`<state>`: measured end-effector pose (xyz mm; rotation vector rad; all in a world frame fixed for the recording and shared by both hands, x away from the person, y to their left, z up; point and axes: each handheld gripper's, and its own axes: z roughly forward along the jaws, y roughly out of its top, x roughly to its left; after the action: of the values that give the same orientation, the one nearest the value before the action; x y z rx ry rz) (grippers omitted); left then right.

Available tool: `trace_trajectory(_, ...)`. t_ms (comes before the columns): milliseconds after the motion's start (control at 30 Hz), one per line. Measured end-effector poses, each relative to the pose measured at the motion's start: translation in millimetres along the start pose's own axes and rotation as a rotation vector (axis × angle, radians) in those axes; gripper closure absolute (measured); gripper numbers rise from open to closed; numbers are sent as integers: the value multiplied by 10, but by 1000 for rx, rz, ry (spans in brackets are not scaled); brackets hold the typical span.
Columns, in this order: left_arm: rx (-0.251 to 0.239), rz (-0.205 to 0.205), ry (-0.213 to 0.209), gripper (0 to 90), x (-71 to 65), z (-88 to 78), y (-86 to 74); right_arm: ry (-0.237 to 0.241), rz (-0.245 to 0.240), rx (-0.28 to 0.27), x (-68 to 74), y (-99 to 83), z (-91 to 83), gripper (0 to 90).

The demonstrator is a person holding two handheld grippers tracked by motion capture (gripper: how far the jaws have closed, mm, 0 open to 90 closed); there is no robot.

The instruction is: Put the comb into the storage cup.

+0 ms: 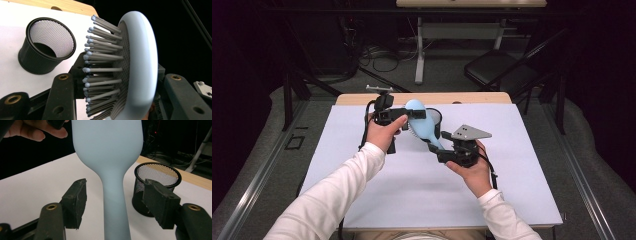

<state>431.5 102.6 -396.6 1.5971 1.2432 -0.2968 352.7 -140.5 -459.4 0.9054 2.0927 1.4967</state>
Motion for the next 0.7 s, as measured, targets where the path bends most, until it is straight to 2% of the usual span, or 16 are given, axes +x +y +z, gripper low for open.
trace_trajectory(167,3,-13,4,497,11,-3,11,-14,-1,5,2,7,-5,322)
trace_trajectory(267,1,-18,5,497,12,-6,14,-14,6,10,8,15,-9,274)
trace_trajectory(500,-6,-15,15,496,15,-9,31,-23,-7,37,48,25,15,168)
trace_trajectory(700,2,-6,19,496,16,-5,36,-46,-4,40,64,40,3,139)
